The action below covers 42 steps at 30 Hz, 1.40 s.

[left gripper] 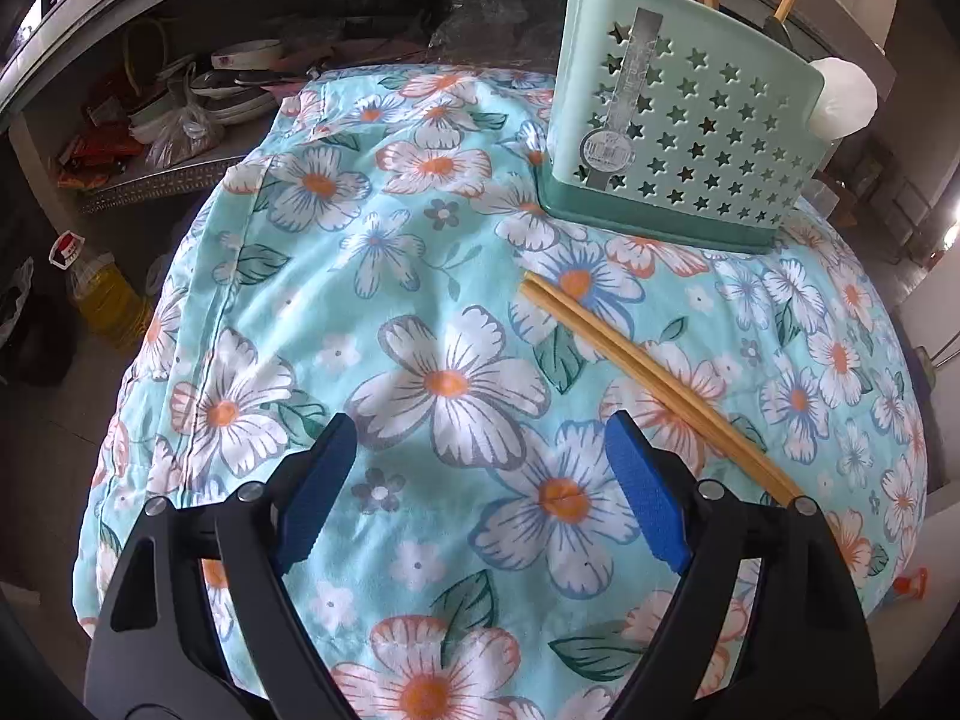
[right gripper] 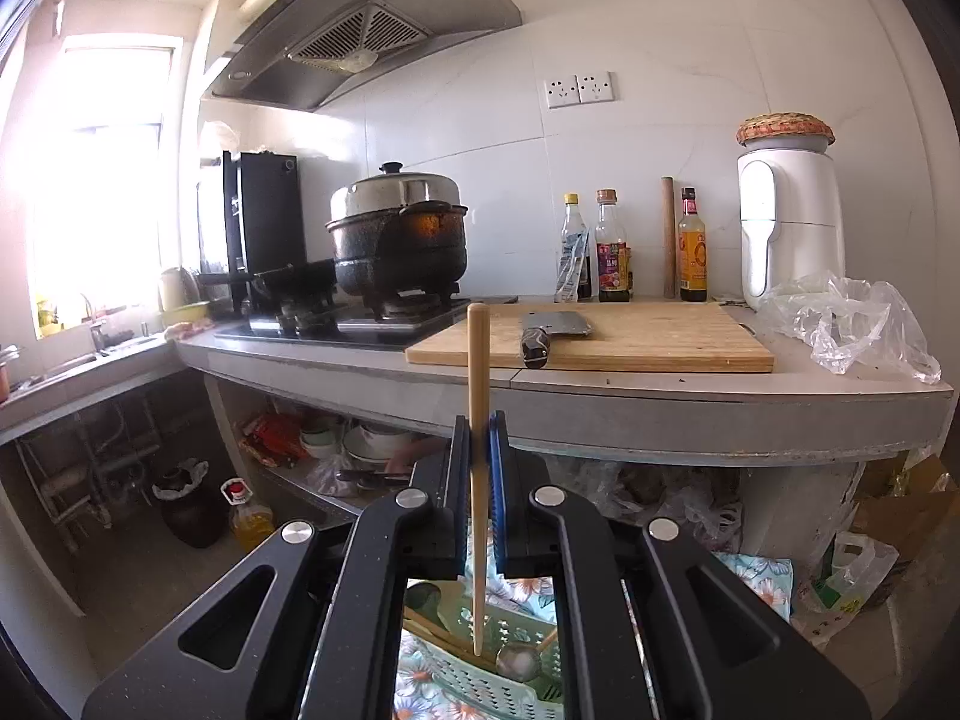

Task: Organize utensils
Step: 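Lower the right tool's chopstick into the holder and open while the left tool returns to the chopsticks, then move both tools down to the last two wooden chopsticks on the quilt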

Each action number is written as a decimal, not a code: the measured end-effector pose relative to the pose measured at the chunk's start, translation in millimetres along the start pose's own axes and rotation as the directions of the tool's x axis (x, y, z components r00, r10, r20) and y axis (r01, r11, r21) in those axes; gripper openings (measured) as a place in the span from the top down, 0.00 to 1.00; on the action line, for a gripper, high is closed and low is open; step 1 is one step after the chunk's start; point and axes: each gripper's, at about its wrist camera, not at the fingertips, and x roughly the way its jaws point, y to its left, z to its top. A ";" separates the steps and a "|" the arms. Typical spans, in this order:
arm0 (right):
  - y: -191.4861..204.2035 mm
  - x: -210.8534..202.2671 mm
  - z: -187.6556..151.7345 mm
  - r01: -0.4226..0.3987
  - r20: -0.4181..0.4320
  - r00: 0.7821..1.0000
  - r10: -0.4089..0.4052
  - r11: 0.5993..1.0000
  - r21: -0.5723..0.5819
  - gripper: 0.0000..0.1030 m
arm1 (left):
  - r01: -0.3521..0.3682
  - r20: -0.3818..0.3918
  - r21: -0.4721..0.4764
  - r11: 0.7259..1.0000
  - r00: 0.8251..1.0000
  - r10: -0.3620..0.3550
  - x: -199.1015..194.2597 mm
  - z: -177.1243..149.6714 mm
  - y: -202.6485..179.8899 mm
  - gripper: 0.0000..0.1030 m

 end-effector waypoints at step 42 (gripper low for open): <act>-21.0 -53.1 -109.2 0.048 -0.234 0.972 -0.036 0.998 0.044 0.45 | -0.123 0.052 0.076 0.989 0.991 0.119 -19.5 1.0 -21.9 0.21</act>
